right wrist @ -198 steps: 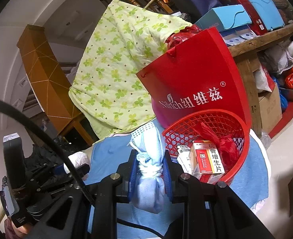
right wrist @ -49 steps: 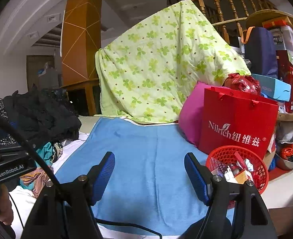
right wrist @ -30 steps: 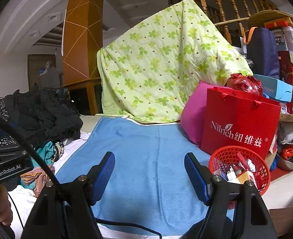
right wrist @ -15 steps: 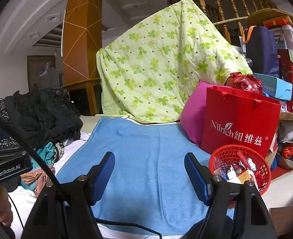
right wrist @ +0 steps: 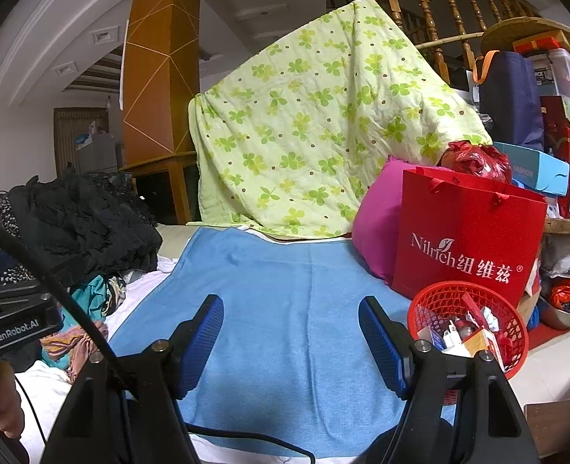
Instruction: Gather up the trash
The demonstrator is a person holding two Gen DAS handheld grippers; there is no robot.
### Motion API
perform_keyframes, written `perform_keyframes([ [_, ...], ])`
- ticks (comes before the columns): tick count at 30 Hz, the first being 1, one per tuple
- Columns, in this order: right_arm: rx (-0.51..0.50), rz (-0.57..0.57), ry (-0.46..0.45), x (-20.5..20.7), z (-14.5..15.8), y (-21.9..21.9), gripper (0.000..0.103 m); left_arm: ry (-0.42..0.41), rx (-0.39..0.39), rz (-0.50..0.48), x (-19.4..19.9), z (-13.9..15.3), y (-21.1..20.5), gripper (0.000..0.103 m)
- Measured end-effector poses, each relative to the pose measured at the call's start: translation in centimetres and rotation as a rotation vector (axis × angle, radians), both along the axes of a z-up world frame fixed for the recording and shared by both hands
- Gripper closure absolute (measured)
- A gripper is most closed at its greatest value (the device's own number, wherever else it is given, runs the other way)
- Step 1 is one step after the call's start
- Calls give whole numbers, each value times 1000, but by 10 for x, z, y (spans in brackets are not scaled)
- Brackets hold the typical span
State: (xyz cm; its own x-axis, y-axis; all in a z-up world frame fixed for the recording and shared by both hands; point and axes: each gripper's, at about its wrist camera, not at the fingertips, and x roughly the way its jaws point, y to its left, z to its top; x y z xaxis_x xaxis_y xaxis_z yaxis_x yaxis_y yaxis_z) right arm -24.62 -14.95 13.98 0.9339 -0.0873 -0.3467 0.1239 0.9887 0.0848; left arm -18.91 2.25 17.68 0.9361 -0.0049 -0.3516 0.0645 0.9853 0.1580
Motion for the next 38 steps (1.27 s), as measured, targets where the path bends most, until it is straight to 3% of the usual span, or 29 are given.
perform_keyframes([
  [25, -17, -16, 0, 22, 5, -3, 27, 17, -10, -2, 6, -7, -2, 1],
  [36, 5, -9, 60, 88, -14, -10, 27, 65, -22, -7, 59, -18, -9, 1],
  [38, 11, -8, 76, 106, -27, -14, 21, 90, -38, 3, 77, -26, -9, 1],
])
